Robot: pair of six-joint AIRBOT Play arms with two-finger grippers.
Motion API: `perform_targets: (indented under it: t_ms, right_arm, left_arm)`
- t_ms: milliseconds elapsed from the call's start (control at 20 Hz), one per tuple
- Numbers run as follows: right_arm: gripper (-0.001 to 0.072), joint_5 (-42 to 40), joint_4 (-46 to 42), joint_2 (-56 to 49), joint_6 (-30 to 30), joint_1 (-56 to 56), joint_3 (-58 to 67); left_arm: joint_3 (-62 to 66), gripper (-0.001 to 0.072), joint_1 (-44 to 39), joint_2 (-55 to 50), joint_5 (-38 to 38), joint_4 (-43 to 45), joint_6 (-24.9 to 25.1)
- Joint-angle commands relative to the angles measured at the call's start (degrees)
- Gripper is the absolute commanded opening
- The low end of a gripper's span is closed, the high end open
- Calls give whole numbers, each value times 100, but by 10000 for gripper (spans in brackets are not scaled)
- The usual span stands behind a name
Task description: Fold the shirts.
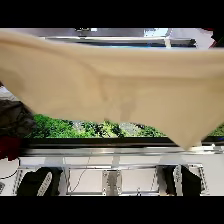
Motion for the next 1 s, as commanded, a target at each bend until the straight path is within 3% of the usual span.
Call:
perform_targets:
  t_ms: [0, 100, 250, 400, 600, 650, 750, 800, 950]
  right_arm:
    - [19, 131, 1513, -994, -505, -63, 306]
    - [20, 269, 1322, -1932, -610, 365, 284]
    - [20, 61, 35, -3477, -551, 1633, 42]
    - [21, -1091, -896, -4999, -232, 2710, -243]
    - [25, -2955, -807, -6516, 157, 3429, -247]
    - [48, -3375, -710, -6658, 146, 3541, -247]
    - [414, -4065, -599, -6669, 127, 3657, -208]
    - [417, -4057, -610, -6634, 129, 3635, -44]
    - [416, -3309, -975, -6196, 127, 3272, 566]
  left_arm:
    - [507, 12, -4, -1147, -398, 326, -63]
    - [507, 12, -4, -2256, -396, 310, -61]
    - [507, 12, -24, -3893, -136, 299, -72]
    - [509, 12, -125, -5287, 374, 236, -236]
    - [514, 14, -254, -6179, 1331, 127, -413]
    - [511, 70, -251, -6223, 1471, -63, -407]
    - [619, 595, -243, -6179, 1821, -286, -393]
    - [846, 639, -208, -6144, 1786, -286, -391]
    - [1596, 638, 37, -5661, 1139, -149, -240]
